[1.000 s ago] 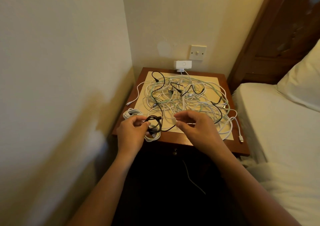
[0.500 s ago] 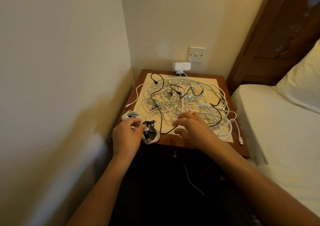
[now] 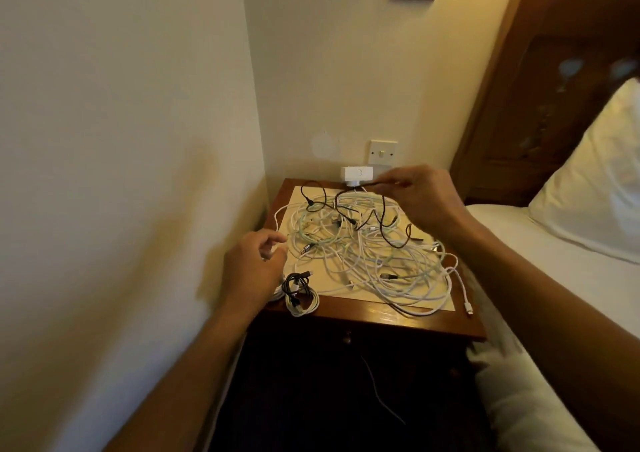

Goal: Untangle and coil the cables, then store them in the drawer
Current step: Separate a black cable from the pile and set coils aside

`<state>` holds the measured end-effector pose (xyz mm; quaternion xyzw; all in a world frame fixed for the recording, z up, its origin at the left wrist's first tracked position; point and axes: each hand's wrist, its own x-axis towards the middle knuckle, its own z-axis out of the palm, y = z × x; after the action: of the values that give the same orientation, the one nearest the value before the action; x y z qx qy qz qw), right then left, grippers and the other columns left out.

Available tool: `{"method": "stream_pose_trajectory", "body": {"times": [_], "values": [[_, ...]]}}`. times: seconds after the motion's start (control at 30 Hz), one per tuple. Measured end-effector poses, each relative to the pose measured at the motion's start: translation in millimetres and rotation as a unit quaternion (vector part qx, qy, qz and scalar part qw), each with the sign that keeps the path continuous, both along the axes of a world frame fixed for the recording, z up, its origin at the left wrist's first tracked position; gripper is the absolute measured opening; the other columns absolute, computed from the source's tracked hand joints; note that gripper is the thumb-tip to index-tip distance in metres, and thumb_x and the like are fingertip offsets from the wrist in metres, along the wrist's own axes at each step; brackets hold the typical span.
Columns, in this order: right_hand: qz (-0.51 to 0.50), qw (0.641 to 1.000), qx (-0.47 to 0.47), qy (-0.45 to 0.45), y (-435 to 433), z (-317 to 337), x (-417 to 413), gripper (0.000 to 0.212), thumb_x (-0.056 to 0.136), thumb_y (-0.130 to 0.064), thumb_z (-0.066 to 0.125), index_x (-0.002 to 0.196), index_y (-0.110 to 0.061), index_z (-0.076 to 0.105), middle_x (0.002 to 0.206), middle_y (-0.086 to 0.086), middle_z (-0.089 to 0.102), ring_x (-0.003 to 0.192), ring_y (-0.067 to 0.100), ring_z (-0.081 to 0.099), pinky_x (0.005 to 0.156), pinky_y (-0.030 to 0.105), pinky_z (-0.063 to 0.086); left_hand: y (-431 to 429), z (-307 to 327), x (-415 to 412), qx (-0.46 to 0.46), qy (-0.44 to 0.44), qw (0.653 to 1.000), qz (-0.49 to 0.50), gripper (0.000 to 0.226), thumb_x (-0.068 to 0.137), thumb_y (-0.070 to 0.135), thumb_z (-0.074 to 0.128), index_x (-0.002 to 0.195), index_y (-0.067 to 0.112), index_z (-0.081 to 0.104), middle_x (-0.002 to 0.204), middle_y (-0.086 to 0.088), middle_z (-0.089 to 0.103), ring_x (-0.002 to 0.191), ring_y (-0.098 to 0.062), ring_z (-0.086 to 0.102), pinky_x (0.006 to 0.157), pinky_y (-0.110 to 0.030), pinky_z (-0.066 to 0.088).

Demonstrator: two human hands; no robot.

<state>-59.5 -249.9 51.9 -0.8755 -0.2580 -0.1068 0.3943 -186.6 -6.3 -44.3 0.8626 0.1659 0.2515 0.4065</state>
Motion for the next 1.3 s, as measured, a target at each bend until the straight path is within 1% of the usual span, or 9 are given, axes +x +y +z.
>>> {"method": "stream_pose_trajectory", "body": {"times": [0.27,0.47,0.63,0.77,0.9,1.0,1.13,1.2,1.3], "values": [[0.003,0.984,0.005,-0.175,-25,113,-21,0.02,0.095,-0.024,0.072,0.114,-0.023,0.078,0.108,-0.016,0.072,0.101,-0.002,0.066,0.091,0.009,0.046,-22,93,17,0.059,-0.073,0.994,-0.059,0.032,0.088,0.025,0.077,0.117,0.029,0.064,0.114,0.003,0.061,0.087,-0.002,0.057,0.07,-0.011,0.042],[-0.003,0.966,0.042,-0.254,-50,179,-57,0.023,0.1,-0.024,0.065,0.12,-0.02,0.073,0.112,-0.013,0.071,0.108,0.0,0.065,0.101,0.028,0.053,-63,144,27,0.094,-0.074,0.982,-0.144,0.088,0.076,0.061,0.08,0.147,0.031,0.036,0.145,-0.001,0.043,0.127,-0.018,0.046,0.103,-0.039,0.045],[0.005,0.961,0.067,-0.269,-78,202,-86,0.022,0.1,-0.027,0.064,0.119,-0.021,0.074,0.104,-0.017,0.07,0.099,-0.002,0.066,0.094,0.026,0.053,-93,182,28,0.128,-0.124,0.973,-0.149,0.031,0.098,0.04,0.064,0.119,0.019,0.065,0.116,-0.001,0.068,0.107,-0.019,0.063,0.089,-0.032,0.05],[-0.012,0.977,0.004,-0.214,-117,201,-92,0.017,0.1,-0.024,0.065,0.116,-0.024,0.069,0.1,-0.01,0.07,0.097,0.006,0.068,0.088,0.029,0.057,-95,213,6,-0.079,-0.107,0.958,-0.256,0.022,0.105,0.018,0.053,0.097,0.009,0.071,0.073,-0.005,0.07,0.061,-0.022,0.064,0.063,-0.036,0.056],[0.043,0.971,-0.228,0.05,-148,198,-110,0.068,0.087,-0.019,0.079,0.145,-0.03,0.044,0.129,-0.01,0.063,0.121,0.013,0.061,0.094,0.03,0.054,-103,240,-25,-0.019,-0.048,0.939,-0.339,0.025,0.106,0.027,0.053,0.1,0.014,0.073,0.058,0.003,0.051,0.05,-0.011,0.038,0.046,-0.024,0.032],[0.114,0.968,-0.208,0.082,-125,184,-133,0.094,0.08,-0.04,0.08,0.158,-0.032,0.029,0.145,-0.013,0.056,0.132,0.006,0.051,0.111,0.035,0.045,-125,255,-39,0.073,-0.045,0.938,-0.337,0.027,0.105,0.036,0.052,0.096,0.018,0.069,0.061,0.009,0.057,0.045,-0.001,0.043,0.05,-0.024,0.032],[0.147,0.978,-0.131,0.064,-86,148,-136,0.026,0.106,-0.032,0.053,0.128,-0.022,0.061,0.084,-0.007,0.07,0.074,0.002,0.066,0.07,0.019,0.052,-132,257,-45,0.181,-0.062,0.942,-0.275,0.022,0.097,0.046,0.061,0.099,0.024,0.058,0.085,0.005,0.068,0.069,-0.002,0.059,0.059,-0.027,0.039],[0.116,0.988,-0.098,0.012,-94,142,-128,0.027,0.109,-0.024,0.044,0.106,-0.021,0.071,0.071,-0.009,0.06,0.057,0.003,0.053,0.055,0.018,0.044,-109,256,-47,0.23,-0.049,0.944,-0.232,0.029,0.093,0.053,0.064,0.097,0.024,0.06,0.081,0.006,0.067,0.069,-0.007,0.059,0.059,-0.026,0.038],[0.069,0.988,-0.137,-0.032,-118,127,-111,0.032,0.109,-0.026,0.044,0.091,-0.026,0.07,0.078,-0.007,0.067,0.07,0.008,0.06,0.067,0.031,0.049,-68,247,-52,0.207,0.028,0.939,-0.273,0.023,0.093,0.047,0.066,0.09,0.025,0.07,0.063,0.015,0.06,0.058,-0.002,0.051,0.059,-0.027,0.035]]}}
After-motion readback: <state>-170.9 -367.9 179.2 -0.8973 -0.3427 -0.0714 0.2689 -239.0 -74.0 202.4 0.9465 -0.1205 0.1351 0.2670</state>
